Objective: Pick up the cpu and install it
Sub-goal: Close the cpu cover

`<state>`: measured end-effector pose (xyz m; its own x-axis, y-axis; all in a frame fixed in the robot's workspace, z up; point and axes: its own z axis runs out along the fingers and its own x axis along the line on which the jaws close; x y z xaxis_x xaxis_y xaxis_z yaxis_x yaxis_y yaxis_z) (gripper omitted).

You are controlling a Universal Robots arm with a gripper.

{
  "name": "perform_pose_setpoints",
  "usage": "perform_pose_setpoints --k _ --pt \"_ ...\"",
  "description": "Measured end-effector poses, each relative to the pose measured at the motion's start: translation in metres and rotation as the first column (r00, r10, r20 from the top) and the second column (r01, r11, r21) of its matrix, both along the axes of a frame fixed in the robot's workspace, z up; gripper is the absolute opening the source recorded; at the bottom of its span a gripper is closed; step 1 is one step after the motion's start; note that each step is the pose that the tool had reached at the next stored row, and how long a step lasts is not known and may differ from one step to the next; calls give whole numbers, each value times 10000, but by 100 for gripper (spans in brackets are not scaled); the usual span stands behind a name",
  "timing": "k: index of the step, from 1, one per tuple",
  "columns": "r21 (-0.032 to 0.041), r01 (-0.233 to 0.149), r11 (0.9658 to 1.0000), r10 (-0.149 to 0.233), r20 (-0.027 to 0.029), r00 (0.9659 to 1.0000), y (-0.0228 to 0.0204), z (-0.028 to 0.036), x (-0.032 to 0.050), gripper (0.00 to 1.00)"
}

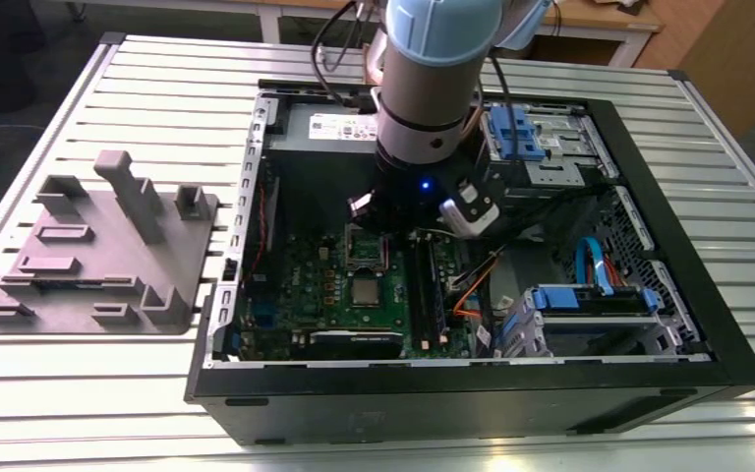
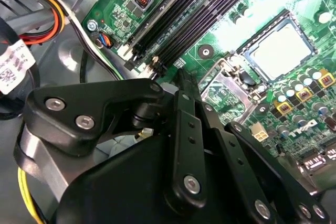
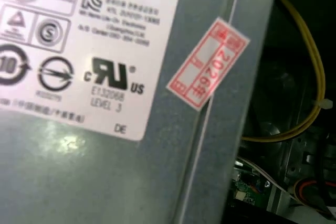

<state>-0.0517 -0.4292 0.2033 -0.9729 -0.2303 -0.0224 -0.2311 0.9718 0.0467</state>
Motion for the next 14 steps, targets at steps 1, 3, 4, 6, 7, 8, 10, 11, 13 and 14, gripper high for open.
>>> perform_pose_setpoints --k 1,3,4,6,7,8,10,11,13,14 --pt "-1 -14 10000 14 1 10000 0 11 0 10" --pt "-3 -39 10000 39 0 10000 0 29 0 10" --pt "-3 -52 10000 52 1 10000 0 35 0 10" --pt "0 -70 10000 70 2 10000 1 35 0 10" --pt "0 -76 10000 76 2 10000 1 36 0 10" --pt "-1 -85 10000 85 1 10000 0 36 1 10" --pt "-4 -98 10000 98 0 10000 0 36 8 10" --pt "-3 -98 10000 98 1 10000 0 35 14 10" --pt "3 -98 10000 98 6 10000 0 32 33 10" --pt "4 -97 10000 97 8 10000 0 31 43 10"
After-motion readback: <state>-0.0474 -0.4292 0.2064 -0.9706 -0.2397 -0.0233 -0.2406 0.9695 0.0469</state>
